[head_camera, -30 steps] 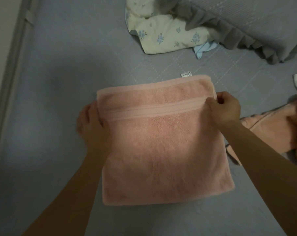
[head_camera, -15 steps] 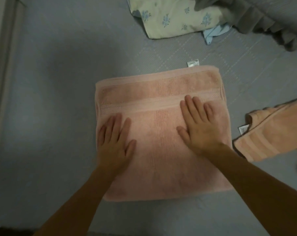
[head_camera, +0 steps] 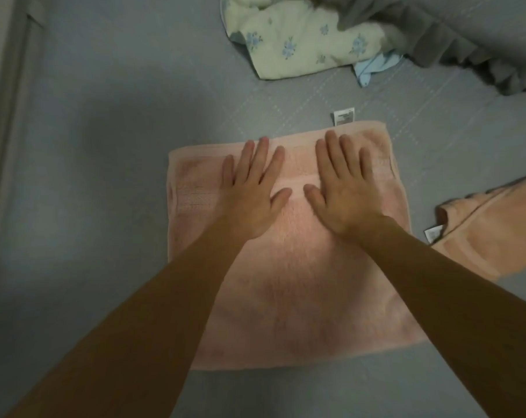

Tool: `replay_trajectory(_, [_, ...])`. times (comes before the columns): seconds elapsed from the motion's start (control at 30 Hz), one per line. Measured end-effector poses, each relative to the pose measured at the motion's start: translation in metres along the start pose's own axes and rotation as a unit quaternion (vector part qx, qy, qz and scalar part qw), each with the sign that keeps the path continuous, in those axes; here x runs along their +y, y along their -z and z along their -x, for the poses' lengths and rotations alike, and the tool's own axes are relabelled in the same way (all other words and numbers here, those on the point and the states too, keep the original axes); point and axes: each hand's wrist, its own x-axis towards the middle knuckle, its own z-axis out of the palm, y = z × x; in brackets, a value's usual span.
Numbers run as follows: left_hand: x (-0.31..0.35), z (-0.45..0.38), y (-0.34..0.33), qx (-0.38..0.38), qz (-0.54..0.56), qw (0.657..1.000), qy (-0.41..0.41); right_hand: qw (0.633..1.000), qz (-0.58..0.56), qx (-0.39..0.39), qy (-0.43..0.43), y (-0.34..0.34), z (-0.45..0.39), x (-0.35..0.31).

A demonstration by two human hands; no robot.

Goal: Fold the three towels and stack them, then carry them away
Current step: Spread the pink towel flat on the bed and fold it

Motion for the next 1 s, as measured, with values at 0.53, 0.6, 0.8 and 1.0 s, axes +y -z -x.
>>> replay_trajectory(0.53, [0.002,0.212,-0.04,0.002,0.088,0.994,-0.058,0.993,-0.06,-0.058,0.081,-0.039,0.205,0.048])
replay_trajectory(0.6, [0.007,0.251,-0.051,-0.056,0.076,0.994,-0.063,0.986,-0.034,-0.098,0.127,-0.05,0.231,0.061])
replay_trajectory(0.8, [0.008,0.27,-0.043,-0.036,0.044,0.996,-0.064,0.976,0.0,-0.099,0.194,-0.04,0.228,0.088])
replay_trajectory(1.0, [0.007,0.299,-0.026,0.07,0.136,0.988,0.034,0.978,-0.084,-0.041,0.185,-0.016,0.24,0.081])
